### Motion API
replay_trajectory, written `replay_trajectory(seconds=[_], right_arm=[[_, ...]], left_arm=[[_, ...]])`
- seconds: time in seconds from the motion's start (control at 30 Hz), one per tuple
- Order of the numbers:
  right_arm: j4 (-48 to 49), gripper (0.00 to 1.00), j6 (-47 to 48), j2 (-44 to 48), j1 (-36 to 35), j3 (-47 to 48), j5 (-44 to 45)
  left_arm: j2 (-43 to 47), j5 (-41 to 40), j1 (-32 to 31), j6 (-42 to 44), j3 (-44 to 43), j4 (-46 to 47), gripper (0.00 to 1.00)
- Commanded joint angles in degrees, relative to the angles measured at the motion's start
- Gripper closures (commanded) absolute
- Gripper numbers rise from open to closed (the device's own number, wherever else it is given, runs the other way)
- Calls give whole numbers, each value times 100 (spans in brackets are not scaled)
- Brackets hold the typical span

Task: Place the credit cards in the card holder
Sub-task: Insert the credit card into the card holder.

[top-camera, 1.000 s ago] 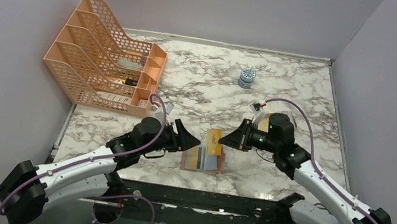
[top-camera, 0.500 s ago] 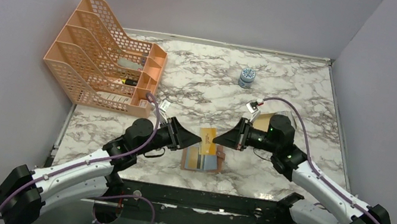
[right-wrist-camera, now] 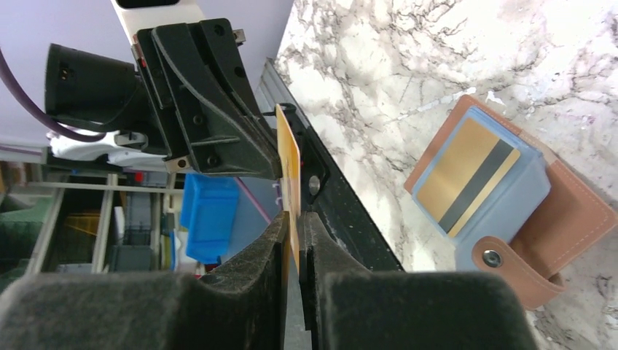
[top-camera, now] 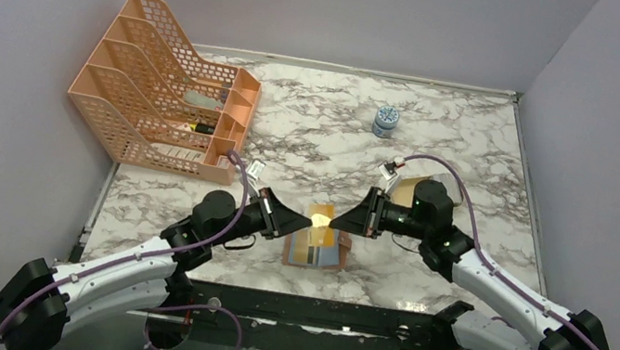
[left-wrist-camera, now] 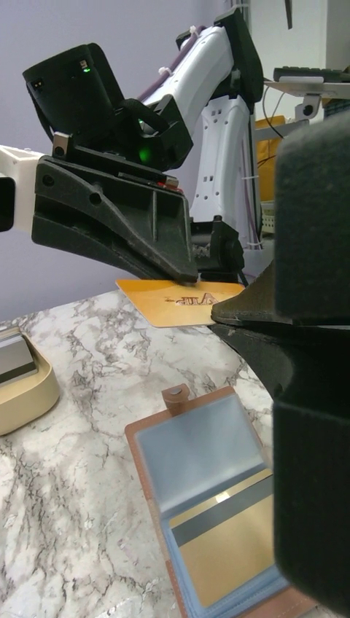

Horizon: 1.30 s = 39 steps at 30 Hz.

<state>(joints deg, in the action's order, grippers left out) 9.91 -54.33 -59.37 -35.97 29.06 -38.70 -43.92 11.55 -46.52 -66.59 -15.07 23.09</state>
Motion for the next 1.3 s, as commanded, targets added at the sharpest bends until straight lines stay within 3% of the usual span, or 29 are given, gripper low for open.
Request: replay_trajectory(seconds=[0.0, 0.17, 0.33, 0.63, 0.93, 1.27], right_arm=[[-377, 82, 219, 28, -67, 181, 225], [-939, 62, 411, 118, -67, 305, 645], [-1344, 58, 634, 61, -67, 445, 927], [-2133, 58, 945, -281, -77, 738, 1559], [-2464, 62, 1156, -1046, -457, 941, 2232], [-3035, 76, 1518, -2005, -915, 1434, 3239]], left_arm=[[122, -50, -15, -10, 271, 253, 100], [161, -91, -15, -11, 401, 248, 100], [207, -183, -12, -2, 524, 101, 100], [287, -755, -6, 608, 162, -1498, 100], [-217, -647, 3, 687, 80, -1521, 100], [-1168, -21, 21, 509, 26, -715, 100]])
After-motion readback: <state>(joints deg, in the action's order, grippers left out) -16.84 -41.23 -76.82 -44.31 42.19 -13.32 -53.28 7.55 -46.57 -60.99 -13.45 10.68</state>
